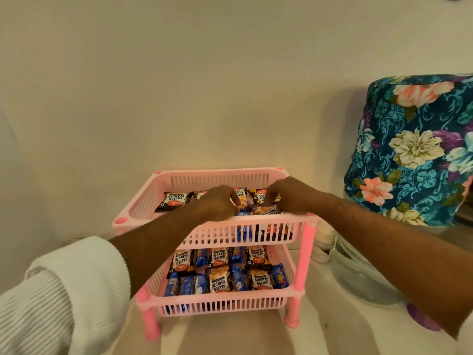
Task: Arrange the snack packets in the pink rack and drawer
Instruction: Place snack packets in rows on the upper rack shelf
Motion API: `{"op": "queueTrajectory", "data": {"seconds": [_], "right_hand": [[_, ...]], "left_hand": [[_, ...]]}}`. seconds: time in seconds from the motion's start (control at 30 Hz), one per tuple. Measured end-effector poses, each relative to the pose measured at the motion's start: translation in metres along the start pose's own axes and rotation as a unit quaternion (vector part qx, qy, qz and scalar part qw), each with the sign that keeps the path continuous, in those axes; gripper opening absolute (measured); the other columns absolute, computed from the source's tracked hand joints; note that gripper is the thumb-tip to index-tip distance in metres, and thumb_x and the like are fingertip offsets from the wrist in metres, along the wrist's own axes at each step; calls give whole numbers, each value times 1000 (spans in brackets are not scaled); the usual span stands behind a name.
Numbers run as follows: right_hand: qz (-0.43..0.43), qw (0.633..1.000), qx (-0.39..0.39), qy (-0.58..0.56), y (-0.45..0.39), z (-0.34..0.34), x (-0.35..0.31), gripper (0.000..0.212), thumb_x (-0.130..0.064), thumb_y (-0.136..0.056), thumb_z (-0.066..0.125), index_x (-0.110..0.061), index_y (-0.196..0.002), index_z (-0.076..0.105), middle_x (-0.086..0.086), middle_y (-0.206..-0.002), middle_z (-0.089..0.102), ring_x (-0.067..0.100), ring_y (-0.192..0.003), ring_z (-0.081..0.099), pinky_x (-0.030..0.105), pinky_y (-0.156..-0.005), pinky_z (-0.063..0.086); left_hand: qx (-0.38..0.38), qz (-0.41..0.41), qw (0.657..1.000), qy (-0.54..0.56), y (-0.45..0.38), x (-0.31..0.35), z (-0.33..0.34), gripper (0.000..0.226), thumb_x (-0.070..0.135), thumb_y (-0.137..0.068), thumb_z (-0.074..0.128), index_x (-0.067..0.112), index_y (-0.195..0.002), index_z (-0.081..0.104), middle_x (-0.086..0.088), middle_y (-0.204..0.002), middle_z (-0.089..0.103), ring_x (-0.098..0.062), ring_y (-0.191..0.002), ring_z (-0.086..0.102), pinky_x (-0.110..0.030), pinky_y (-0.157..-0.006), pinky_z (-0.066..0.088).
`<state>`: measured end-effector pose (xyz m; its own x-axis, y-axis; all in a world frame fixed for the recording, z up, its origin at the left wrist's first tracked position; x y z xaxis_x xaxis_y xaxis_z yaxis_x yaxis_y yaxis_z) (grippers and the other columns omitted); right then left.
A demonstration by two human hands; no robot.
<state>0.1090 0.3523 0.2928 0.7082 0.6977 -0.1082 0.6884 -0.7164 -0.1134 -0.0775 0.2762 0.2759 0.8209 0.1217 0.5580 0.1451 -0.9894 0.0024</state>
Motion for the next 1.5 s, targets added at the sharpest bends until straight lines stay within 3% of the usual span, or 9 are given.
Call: {"op": "queueTrajectory", "data": {"seconds": [0.17, 0.33, 0.47, 0.6, 0.77, 0.93, 1.03, 1.17, 1.5], "right_hand": [[-11, 986, 155, -64, 36, -5, -20, 24, -11, -85, 74, -20, -108, 75, 1, -116, 72, 18, -105, 66, 32, -91, 54], [-62, 927, 341, -141, 96, 9, -43, 13, -10, -85, 72, -13, -98, 75, 3, -103, 72, 18, -95, 67, 38, -85, 56], [-94, 900, 393, -165, 139, 48, -61, 10, -11, -85, 69, -9, -94, 72, 5, -96, 70, 23, -94, 64, 35, -82, 50], [-74, 919, 318, -221, 167, 125, -76, 5, -9, -86, 71, -7, -90, 72, 6, -91, 69, 21, -87, 63, 36, -76, 52], [1, 952, 105, -288, 200, 231, -87, 14, -17, -85, 74, -18, -99, 73, -2, -98, 66, 12, -89, 62, 40, -78, 56], [58, 967, -69, -237, 228, 299, -107, 38, -47, -87, 70, -32, -121, 62, -6, -121, 55, 16, -110, 58, 36, -88, 52], [101, 966, -133, -198, 240, 321, -113, 63, -59, -83, 69, -31, -136, 50, -1, -136, 43, 23, -125, 45, 39, -91, 52], [145, 959, -168, -178, 252, 339, -113, 83, -60, -79, 74, -27, -145, 37, 6, -141, 33, 30, -129, 41, 39, -95, 51], [239, 914, -99, -311, 252, 338, -110, 75, -39, -71, 89, -19, -132, 49, 5, -126, 46, 18, -99, 58, 25, -82, 47]], "left_hand": [[141, 117, 981, -66, 45, 15, 0, 18, 20, -91, 62, 24, -108, 66, 3, -115, 64, -17, -104, 57, -32, -86, 48], [291, 192, 936, -54, 111, 9, 20, 11, 21, -89, 61, 24, -97, 68, 3, -105, 63, -21, -108, 47, -34, -87, 39], [336, 198, 920, -36, 154, -17, 54, 9, 19, -85, 60, 19, -90, 67, 2, -95, 62, -20, -100, 51, -27, -84, 34], [256, 141, 956, -15, 187, -66, 115, 4, 16, -87, 61, 15, -88, 64, -1, -92, 65, -25, -92, 57, -42, -82, 46], [144, -24, 987, -60, 228, -140, 182, 15, 22, -87, 66, 18, -101, 68, -2, -105, 66, -28, -102, 58, -44, -87, 49], [53, -243, 959, -133, 268, -197, 210, 52, 46, -85, 63, 25, -130, 51, -8, -130, 51, -36, -116, 51, -44, -88, 46], [40, -345, 935, -69, 286, -217, 221, 67, 55, -83, 63, 21, -137, 42, -13, -133, 49, -40, -122, 49, -48, -97, 43], [34, -378, 925, 22, 294, -230, 229, 68, 58, -84, 61, 16, -135, 43, -11, -128, 59, -35, -118, 57, -44, -97, 48], [48, -374, 907, 185, 281, -250, 211, 64, 25, -67, 88, 12, -122, 58, -9, -124, 62, -22, -105, 60, -29, -83, 47]]}}
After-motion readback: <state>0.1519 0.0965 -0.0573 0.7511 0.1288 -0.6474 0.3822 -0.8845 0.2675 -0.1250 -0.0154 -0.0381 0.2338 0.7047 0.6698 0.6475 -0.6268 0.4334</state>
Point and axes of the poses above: each hand's wrist, its own y-axis away from the middle knuckle, its own z-axis out of the palm, x = y × z, the point moved 3 cm from there along -y, towards the middle knuckle
